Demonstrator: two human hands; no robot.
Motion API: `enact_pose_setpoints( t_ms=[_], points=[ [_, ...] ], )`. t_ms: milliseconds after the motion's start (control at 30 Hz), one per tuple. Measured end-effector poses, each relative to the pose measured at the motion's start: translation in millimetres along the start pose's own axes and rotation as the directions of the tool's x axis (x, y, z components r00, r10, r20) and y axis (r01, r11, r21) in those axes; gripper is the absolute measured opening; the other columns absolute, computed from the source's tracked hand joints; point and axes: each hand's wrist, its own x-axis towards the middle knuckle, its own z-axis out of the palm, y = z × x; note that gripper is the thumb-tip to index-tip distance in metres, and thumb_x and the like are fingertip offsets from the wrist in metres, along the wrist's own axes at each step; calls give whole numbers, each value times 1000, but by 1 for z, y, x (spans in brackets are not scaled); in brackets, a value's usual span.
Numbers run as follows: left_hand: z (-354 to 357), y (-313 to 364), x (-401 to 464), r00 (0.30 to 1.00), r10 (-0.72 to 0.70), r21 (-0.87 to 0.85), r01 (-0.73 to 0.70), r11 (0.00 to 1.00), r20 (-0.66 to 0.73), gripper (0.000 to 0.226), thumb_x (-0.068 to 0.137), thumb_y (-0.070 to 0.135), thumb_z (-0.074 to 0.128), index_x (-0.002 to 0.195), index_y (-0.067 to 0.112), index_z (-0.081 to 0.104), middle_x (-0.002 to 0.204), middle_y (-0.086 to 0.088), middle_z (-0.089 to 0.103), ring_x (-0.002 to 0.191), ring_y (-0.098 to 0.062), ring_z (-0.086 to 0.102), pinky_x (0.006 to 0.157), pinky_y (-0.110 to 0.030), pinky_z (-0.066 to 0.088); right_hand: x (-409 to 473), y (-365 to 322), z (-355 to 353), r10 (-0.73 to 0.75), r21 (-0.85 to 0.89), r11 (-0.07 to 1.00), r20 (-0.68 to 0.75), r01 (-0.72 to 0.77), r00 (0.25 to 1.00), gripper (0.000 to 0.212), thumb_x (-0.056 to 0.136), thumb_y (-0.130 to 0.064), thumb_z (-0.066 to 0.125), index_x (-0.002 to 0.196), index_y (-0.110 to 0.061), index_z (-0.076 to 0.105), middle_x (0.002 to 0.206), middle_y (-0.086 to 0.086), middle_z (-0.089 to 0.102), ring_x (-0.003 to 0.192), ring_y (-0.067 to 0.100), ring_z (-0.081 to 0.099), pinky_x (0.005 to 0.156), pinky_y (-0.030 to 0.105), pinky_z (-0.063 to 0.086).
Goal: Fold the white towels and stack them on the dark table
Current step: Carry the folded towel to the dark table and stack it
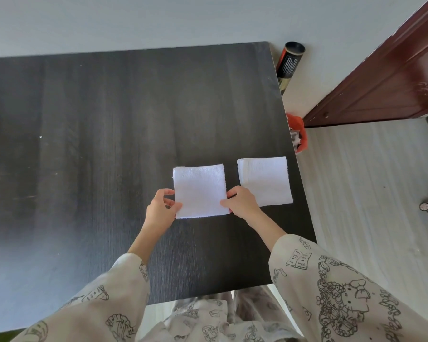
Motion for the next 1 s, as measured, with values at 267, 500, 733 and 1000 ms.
enact_pose_setpoints(
  t_ms=[267,500,733,1000],
  points=[
    [3,-5,-2,1000,18,22,-17,1000,-11,36,89,14,59,122,13,47,97,-2,56,85,-20,58,65,-23,47,1,6,5,-19,-73,997,-26,17,999,12,88,-19,61,87,-13,50,85,3,52,76,11,50,58,11,36],
    [-1,0,-15,994,85,99,-78,992,-67,41,90,18,57,128,11,43,106,-7,57,88,-17,55,75,-27,45,-5,9,5,-55,-100,994,-62,48,997,20,89,-21,61,104,-9,56,99,7,59,82,12,52,74,19,41],
    [19,45,-53,940,298,116,-281,953,-167,32,93,22,50,124,13,51,128,-6,51,97,-10,50,83,-24,43,-44,32,-33,-24,100,994,-148,39,989,30,95,-30,50,118,-12,54,120,4,58,106,18,56,85,20,41],
    [130,99,-137,873,458,163,-483,860,169,29,94,23,47,122,16,52,119,-3,59,95,-13,55,86,-25,46,-140,170,-99,92,461,884,-327,74,940,26,95,-25,50,116,-11,56,110,6,64,101,19,61,91,29,49]
  ],
)
